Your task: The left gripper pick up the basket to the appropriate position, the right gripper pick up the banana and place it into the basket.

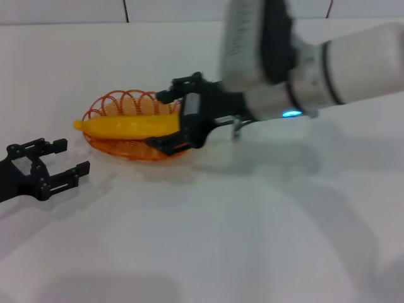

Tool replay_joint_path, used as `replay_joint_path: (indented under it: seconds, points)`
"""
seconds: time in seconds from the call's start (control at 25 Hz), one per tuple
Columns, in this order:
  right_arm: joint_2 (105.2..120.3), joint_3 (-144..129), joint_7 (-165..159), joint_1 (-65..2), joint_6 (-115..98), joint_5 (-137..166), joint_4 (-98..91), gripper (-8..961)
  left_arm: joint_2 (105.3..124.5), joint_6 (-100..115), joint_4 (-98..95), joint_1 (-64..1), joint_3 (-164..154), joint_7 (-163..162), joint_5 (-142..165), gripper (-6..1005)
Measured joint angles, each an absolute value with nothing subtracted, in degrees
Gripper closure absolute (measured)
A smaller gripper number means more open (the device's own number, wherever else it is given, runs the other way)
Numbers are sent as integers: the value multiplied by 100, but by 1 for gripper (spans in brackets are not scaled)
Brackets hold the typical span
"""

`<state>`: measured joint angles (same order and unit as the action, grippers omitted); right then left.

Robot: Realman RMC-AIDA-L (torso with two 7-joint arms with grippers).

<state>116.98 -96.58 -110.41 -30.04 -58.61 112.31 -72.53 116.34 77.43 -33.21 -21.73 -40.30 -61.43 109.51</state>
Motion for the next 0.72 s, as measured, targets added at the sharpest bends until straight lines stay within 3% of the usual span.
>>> replay_joint_path:
  seconds: [0.4, 0.72]
  points:
    - [11674, -7593, -9240, -2907, -6963, 10337, -5538, 126, 11647, 7725, -3314, -2166, -4043, -6143, 10951, 299]
    - [11525, -6060, -8132, -3068, -7742, 10393, -4096, 129, 11656, 7725, -3313, -2171, -4043, -6143, 10943, 299]
